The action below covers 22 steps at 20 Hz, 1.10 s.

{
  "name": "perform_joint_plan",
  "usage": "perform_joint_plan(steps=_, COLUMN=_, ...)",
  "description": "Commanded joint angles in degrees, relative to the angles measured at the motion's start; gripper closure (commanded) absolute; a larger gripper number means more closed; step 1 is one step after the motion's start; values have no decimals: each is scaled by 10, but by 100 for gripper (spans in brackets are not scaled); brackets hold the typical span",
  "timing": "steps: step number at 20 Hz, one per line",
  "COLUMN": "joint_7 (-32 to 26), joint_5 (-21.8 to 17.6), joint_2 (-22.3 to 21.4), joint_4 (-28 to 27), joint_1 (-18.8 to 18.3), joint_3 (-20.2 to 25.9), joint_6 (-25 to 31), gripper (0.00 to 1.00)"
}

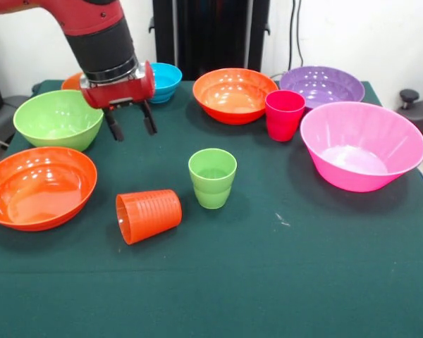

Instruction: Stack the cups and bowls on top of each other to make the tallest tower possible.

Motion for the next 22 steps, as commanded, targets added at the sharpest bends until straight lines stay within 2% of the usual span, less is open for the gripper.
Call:
perform_joint_plan(steps=1, joint_7=-233, joint_5=-55, joint_2=4, joint_4=27, joint_1=-18, joint_3=50, joint_6=22, gripper=0)
perform_joint_plan(steps=7, joint_7=-237, joint_5=-64, joint_2=23, joint_4=10, joint_1=-23, joint_3=56, joint_6=31, gripper=0)
perform_joint_plan(steps=18, joint_7=-252, joint_5=-72, joint_2=66, joint_4=-37, joint_1=-9, joint_3=54, joint_6=37, gripper=0)
perform_joint_plan(steps=22, joint_7=-248, joint_5=-75, joint_2=71, joint_4=-38, joint_1=-8, joint_3=53, joint_6=31, gripper=0)
